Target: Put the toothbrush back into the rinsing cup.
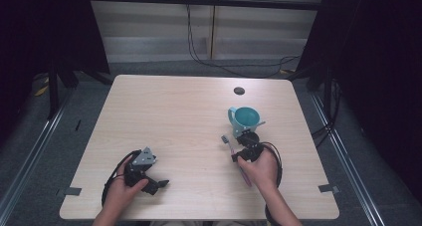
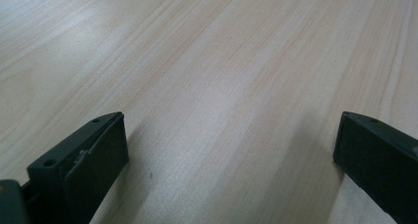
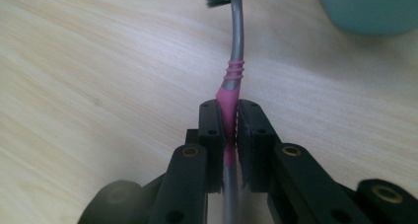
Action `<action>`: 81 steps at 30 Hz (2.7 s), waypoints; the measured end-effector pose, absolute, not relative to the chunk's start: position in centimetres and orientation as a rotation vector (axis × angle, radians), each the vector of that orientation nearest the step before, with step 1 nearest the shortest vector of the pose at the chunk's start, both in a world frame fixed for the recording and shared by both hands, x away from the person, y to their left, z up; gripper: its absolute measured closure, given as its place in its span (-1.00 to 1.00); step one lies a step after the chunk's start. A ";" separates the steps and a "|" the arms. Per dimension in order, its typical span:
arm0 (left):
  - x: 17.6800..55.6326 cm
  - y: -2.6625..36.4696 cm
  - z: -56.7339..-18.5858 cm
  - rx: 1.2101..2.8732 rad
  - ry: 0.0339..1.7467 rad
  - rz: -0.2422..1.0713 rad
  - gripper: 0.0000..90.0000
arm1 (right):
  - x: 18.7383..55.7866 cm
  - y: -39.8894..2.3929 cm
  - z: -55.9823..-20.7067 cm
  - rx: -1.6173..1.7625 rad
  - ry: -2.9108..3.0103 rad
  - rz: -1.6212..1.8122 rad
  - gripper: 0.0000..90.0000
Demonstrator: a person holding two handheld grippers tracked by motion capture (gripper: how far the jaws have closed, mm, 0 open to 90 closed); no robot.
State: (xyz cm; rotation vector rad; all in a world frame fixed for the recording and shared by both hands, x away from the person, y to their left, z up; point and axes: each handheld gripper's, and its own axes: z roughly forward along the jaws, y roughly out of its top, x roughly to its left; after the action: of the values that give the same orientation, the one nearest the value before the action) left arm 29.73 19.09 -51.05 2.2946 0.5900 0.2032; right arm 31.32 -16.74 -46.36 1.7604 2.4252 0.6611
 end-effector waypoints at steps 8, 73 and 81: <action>29.7 19.1 -51.1 2.291 0.590 0.202 -1.00 | 31.4 -15.8 -47.2 1.658 2.495 0.468 0.80; 29.7 19.1 -51.1 2.292 0.590 0.199 -1.00 | 31.0 -20.2 -37.6 1.438 2.079 1.343 0.82; 29.7 19.1 -51.1 2.292 0.591 0.198 -1.00 | 31.4 -20.5 -37.0 1.426 2.049 1.383 0.82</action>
State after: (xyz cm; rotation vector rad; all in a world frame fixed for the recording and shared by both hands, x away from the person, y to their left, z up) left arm 29.74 19.09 -51.07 2.2917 0.5910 0.1983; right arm 31.44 -20.53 -37.03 1.4256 2.0488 1.3829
